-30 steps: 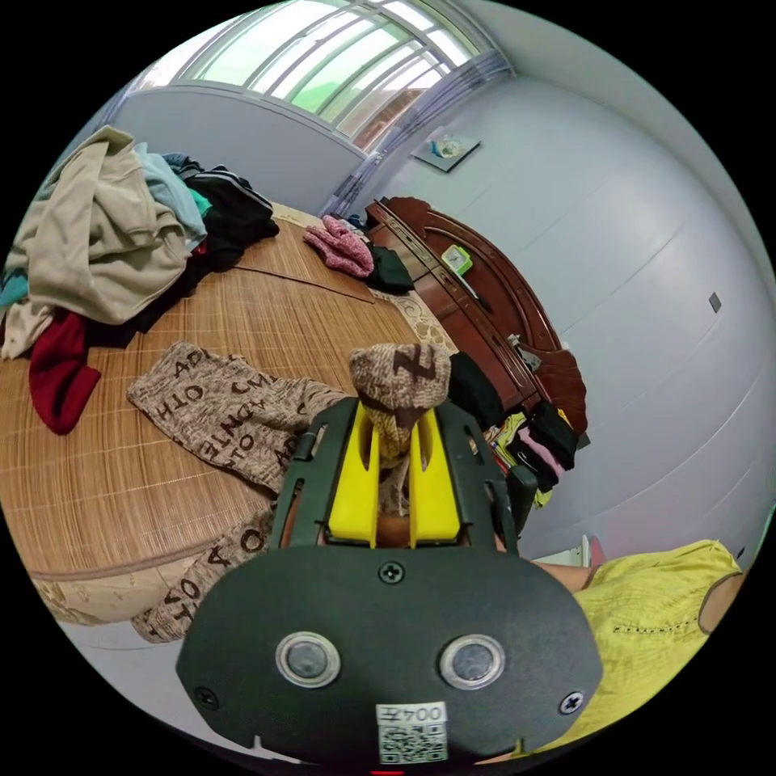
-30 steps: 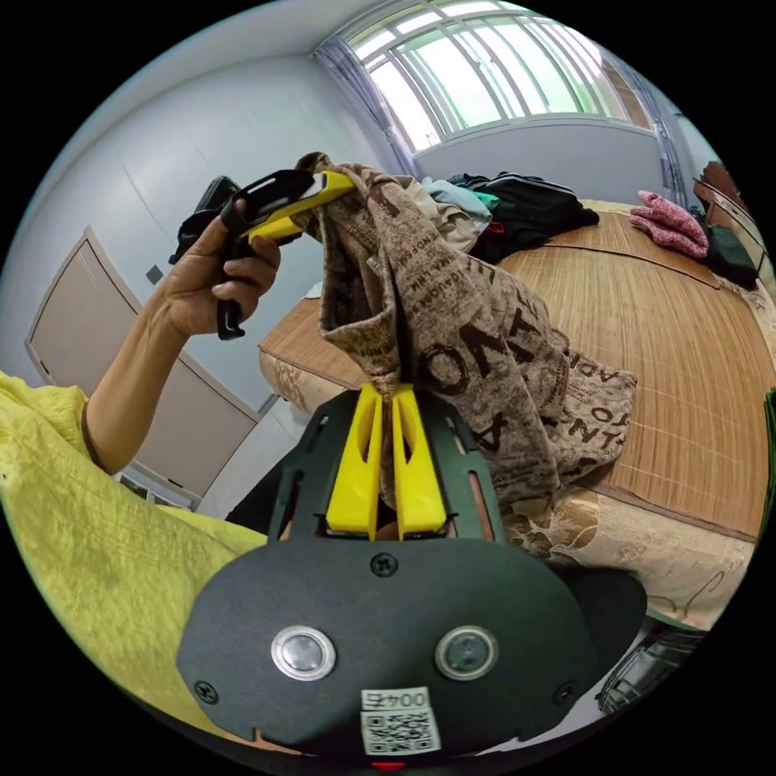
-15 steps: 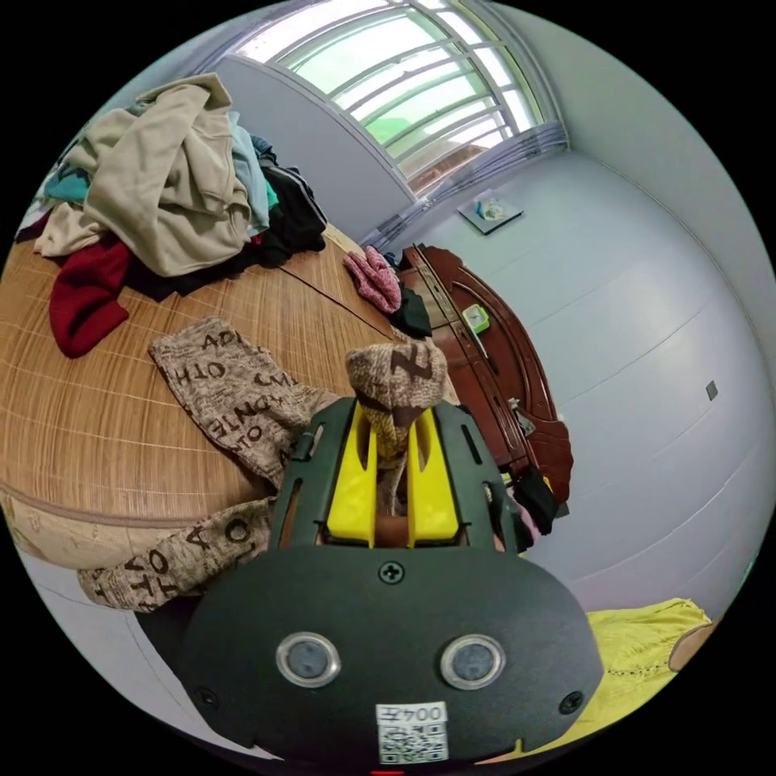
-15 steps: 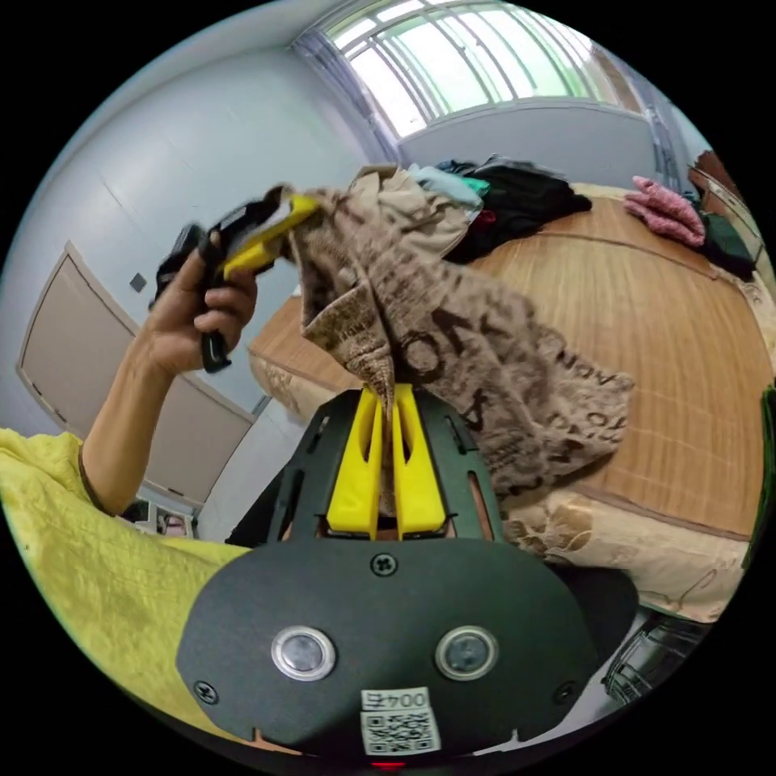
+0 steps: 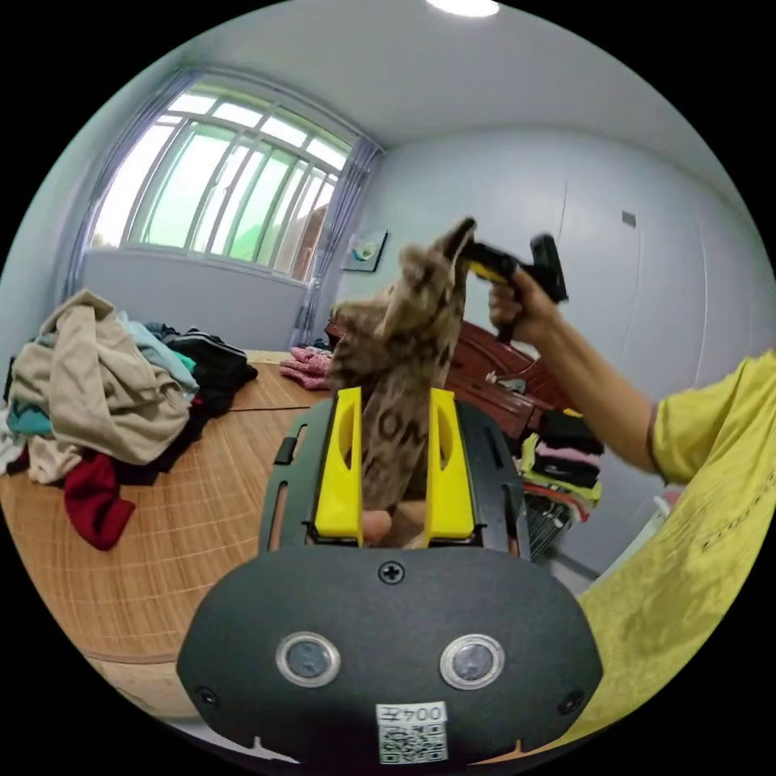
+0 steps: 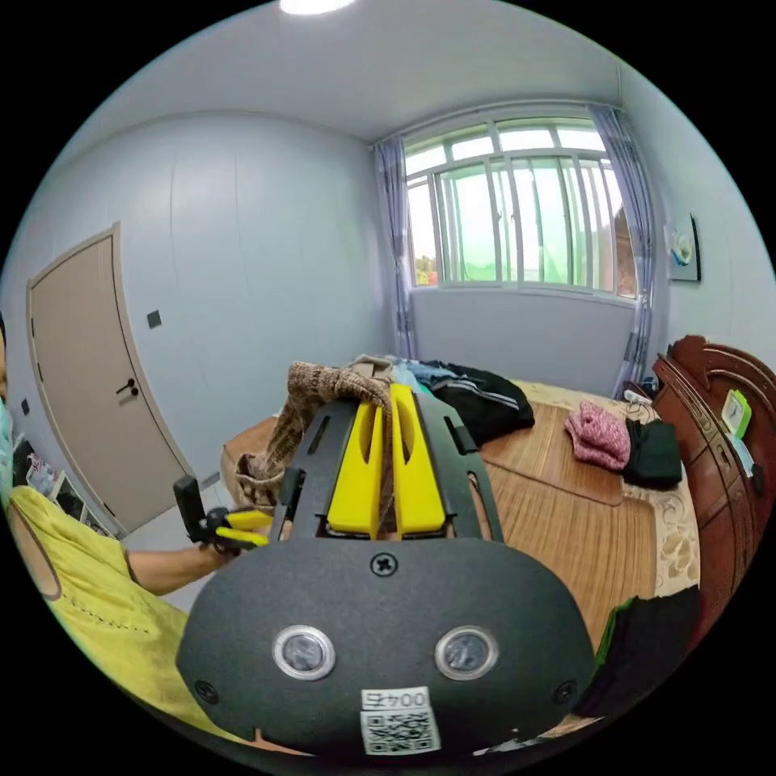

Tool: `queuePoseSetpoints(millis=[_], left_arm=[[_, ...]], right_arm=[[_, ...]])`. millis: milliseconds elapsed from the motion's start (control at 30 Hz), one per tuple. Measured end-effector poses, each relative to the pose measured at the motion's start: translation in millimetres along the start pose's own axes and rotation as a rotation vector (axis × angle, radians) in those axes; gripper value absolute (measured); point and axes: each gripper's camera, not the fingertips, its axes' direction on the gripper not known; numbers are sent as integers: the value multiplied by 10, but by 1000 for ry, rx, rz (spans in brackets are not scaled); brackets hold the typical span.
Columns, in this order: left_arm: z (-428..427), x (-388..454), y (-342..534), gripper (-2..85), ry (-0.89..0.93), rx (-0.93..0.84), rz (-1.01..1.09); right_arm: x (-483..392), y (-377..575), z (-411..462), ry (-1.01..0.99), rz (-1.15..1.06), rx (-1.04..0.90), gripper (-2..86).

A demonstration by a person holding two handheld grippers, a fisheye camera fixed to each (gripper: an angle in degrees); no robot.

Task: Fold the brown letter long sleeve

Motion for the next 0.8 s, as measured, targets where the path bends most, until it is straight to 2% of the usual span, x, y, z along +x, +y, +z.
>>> queuePoseSetpoints(millis=[100, 233, 433, 600, 733, 800], left_arm=[[55, 195, 215, 128, -34, -63, 87], [103, 461, 420, 122, -90, -94, 189], [158, 740, 512, 123, -80, -74, 270], [246, 979, 448, 159, -171, -73, 403], [319, 1186, 390, 227, -343, -75, 533], [371, 1281, 423, 235, -389, -76, 581]], right_arm=[[60, -324, -261, -42, -17, 43, -5], [-12, -641, -431, -85, -155, -62, -5], [-139, -744, -622, -85, -290, -155, -5], [-8, -657, -734, -123, -250, -157, -4], [194, -547, -799, -175, -165, -137, -4], [253, -504, -820, -188, -141, -133, -4]])
